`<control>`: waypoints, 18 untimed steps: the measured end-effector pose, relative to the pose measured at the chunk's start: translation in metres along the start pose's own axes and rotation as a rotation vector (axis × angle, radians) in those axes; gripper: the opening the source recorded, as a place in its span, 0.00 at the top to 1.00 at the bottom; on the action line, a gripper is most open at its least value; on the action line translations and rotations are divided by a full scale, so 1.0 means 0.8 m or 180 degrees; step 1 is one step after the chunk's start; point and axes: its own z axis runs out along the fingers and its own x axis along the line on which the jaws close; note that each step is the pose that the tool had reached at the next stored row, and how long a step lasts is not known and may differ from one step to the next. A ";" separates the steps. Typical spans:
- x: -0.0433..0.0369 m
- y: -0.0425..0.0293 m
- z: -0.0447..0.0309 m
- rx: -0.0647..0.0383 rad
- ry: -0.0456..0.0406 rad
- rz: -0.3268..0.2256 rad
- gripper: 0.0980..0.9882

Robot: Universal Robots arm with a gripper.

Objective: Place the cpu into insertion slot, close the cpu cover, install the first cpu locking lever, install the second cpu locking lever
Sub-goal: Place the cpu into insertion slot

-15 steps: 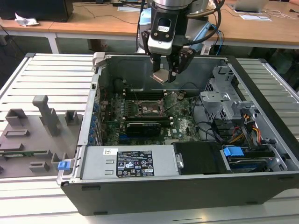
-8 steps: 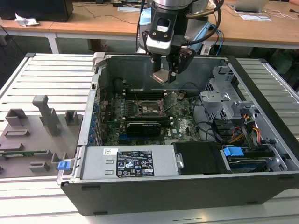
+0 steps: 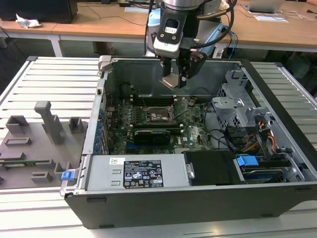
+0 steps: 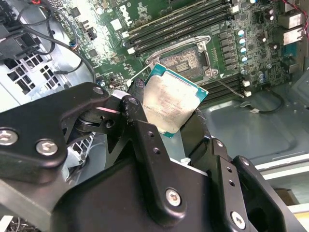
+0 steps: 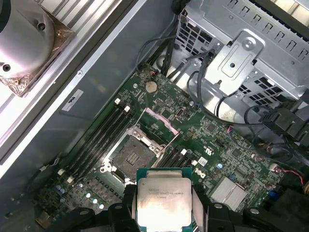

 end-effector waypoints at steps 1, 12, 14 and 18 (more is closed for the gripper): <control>0.000 0.0000 0.0000 0.0000 -0.0001 0.0010 0.50; 0.000 0.0000 0.0001 -0.0002 -0.0011 0.0132 0.50; 0.000 0.0000 0.0004 -0.0003 -0.0015 0.0174 0.50; 0.000 -0.0001 0.0014 -0.0006 -0.0029 0.0330 0.50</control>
